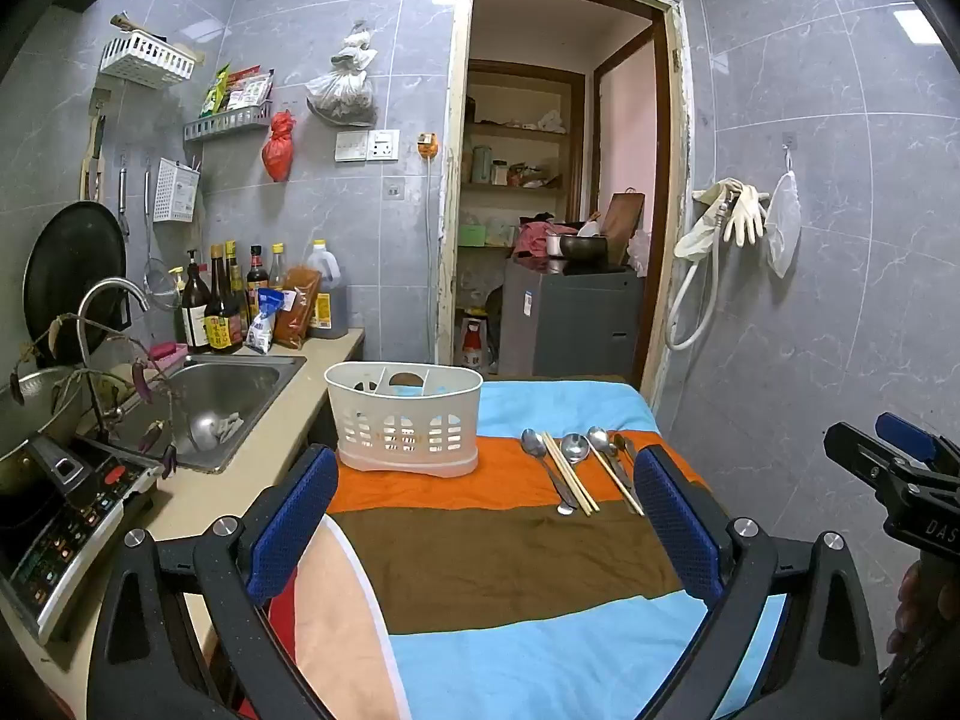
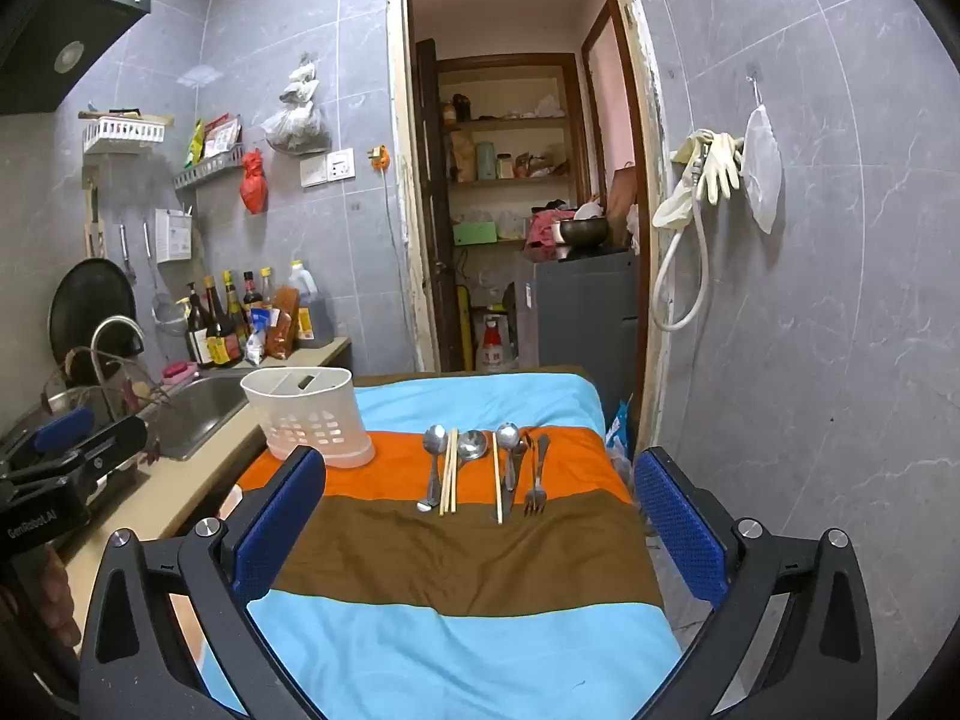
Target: Organize utensils
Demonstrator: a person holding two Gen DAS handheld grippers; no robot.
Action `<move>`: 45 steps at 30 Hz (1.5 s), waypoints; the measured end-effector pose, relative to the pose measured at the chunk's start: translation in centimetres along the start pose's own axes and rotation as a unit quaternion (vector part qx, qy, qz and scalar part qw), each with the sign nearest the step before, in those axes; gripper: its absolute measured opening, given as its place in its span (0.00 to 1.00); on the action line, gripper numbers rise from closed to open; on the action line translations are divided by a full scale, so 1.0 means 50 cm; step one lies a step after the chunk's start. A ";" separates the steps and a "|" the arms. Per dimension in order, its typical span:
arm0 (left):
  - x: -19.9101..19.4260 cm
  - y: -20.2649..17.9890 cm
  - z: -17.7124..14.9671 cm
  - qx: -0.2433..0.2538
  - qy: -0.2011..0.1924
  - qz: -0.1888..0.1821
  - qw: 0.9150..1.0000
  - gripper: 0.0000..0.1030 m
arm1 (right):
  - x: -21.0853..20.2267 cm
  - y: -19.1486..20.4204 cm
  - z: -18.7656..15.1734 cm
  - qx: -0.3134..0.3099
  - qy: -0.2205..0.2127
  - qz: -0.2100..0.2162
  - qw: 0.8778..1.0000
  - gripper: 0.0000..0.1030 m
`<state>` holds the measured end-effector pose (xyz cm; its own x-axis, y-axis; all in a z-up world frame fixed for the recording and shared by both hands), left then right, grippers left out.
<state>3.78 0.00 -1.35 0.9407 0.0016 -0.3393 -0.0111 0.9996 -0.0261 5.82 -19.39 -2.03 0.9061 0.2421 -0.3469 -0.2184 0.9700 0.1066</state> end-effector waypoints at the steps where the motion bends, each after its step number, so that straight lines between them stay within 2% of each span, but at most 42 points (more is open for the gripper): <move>1: 0.000 0.000 0.000 0.000 0.000 0.000 1.000 0.94 | 0.000 0.000 0.000 0.002 -0.003 0.001 1.000 1.00; 45: 0.000 0.000 0.000 0.004 0.000 0.001 1.000 0.94 | 0.004 0.005 -0.007 0.003 0.001 0.003 1.000 1.00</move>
<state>3.79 0.00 -1.35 0.9409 0.0035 -0.3387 -0.0103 0.9998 -0.0185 5.85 -19.10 -2.40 0.9040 0.2482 -0.3482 -0.2216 0.9683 0.1151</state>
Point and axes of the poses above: each gripper's, at about its wrist camera, not at the fingertips, and x roughly the way its jaws point, y to its left, z to its top, the point moved 4 cm from there along x, roughly the way its jaws point, and after that the axes turned 2 degrees about x, right-handed, at the moved point
